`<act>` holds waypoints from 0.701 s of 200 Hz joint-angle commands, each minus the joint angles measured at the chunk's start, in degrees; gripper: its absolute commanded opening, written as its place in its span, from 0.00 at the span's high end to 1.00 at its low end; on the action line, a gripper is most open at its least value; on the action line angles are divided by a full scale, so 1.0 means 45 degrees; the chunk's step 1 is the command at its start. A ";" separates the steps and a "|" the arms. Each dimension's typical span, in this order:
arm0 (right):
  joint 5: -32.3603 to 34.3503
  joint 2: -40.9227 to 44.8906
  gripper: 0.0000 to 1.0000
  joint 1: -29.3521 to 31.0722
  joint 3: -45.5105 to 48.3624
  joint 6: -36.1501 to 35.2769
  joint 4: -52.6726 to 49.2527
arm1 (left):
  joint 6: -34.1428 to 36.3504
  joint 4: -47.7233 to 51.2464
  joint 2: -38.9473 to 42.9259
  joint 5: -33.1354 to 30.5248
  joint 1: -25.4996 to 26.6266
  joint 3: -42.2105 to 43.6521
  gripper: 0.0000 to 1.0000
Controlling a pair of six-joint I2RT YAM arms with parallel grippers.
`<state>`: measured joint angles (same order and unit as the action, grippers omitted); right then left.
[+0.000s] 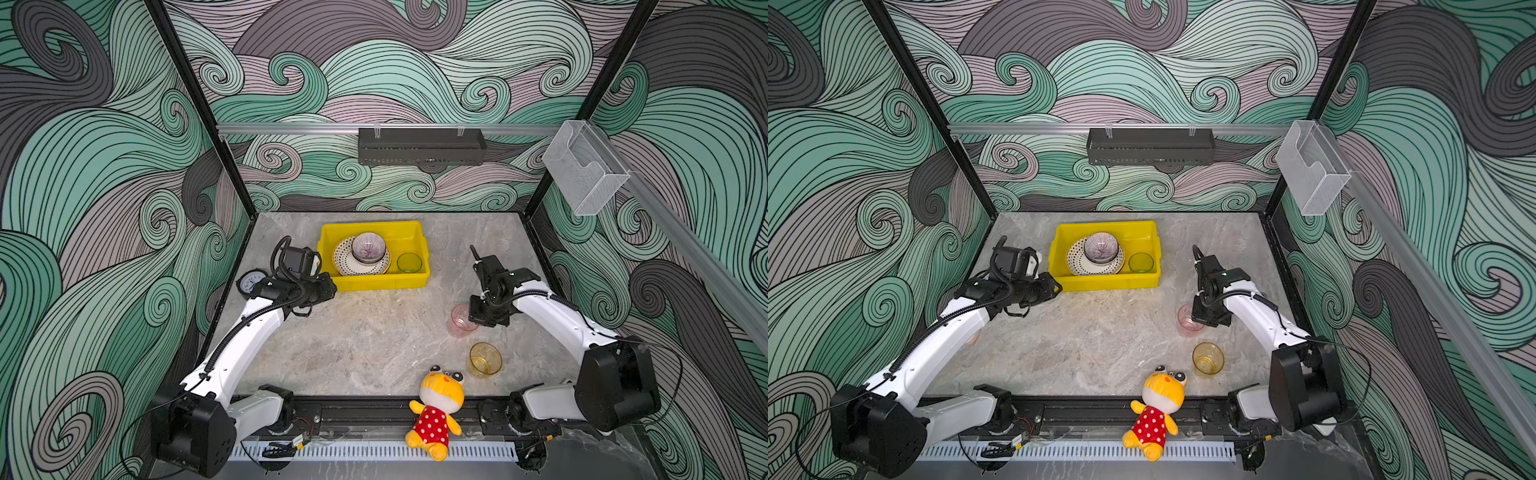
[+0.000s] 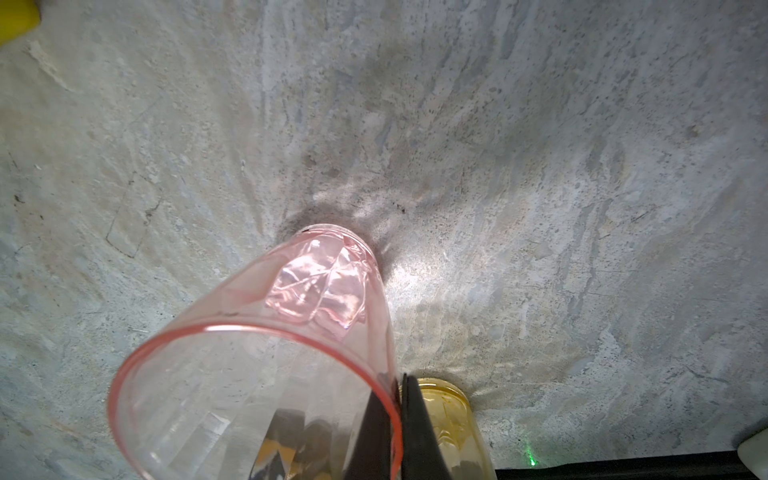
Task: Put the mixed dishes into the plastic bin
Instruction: 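Lower the right gripper and grasp the pink glass rim, then lift the pink glass with the right gripper and carry it over the bin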
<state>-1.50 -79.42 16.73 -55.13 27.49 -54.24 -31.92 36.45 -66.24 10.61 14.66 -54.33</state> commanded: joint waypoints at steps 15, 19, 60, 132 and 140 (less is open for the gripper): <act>-0.0190 0.0207 1.00 -0.0066 -0.0371 0.0035 -0.0076 | 0.0230 0.0377 0.0065 0.0025 -0.0093 -0.0547 0.69; -0.0214 0.0207 1.00 -0.0071 -0.0401 0.0035 -0.0078 | 0.0226 0.0382 0.0071 0.0008 -0.0093 -0.0550 0.69; -0.0421 0.0270 1.00 -0.0046 -0.0956 0.0096 -0.0077 | 0.0291 0.0443 0.0188 -0.0073 -0.0093 -0.0547 0.68; -0.0225 -0.0016 1.00 0.0217 -0.2683 -0.0046 -0.0504 | 0.0404 0.0403 0.0445 -0.0374 -0.0093 -0.0528 0.68; -0.0195 -0.0095 1.00 0.0273 -0.2934 -0.0078 -0.0558 | 0.0414 0.0363 0.0495 -0.0438 -0.0098 -0.0497 0.68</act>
<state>-2.96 -79.42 17.19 -64.75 27.44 -55.07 -31.05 36.86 -65.87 10.26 14.66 -54.33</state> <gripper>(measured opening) 0.056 0.315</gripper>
